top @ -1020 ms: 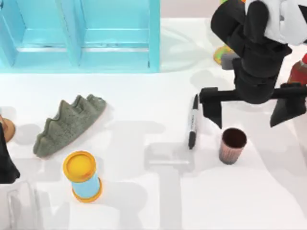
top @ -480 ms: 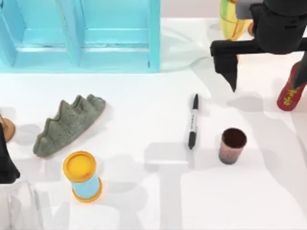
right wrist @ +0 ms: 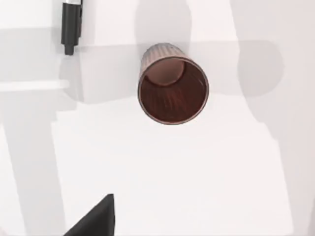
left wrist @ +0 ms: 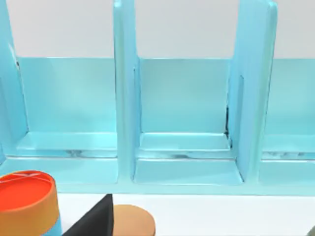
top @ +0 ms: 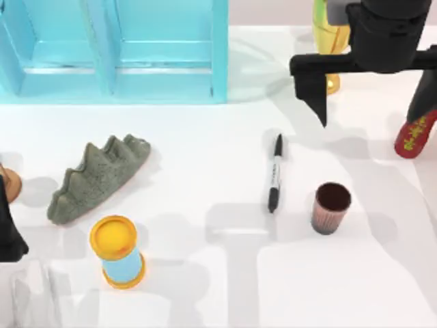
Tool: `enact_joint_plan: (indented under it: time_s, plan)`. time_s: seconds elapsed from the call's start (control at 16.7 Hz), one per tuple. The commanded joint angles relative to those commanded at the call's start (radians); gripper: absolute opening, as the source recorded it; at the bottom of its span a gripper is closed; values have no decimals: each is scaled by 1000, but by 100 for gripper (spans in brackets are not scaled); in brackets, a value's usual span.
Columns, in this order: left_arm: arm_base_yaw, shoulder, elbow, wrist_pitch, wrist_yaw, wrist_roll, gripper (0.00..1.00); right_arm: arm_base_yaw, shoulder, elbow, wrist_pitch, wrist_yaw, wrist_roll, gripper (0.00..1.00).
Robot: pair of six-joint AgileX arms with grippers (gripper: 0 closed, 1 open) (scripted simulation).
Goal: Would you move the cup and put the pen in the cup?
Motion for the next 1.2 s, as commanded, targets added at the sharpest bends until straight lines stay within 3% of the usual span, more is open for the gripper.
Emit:
enact_joint_plan:
  time_s: [0.6,1.2]
  plan:
    - [0,0,0,0,0,0,100,90,632,663,-110,57,215,100]
    - [0,0,0,0,0,0,100,106,828,916,-106,64,259,100]
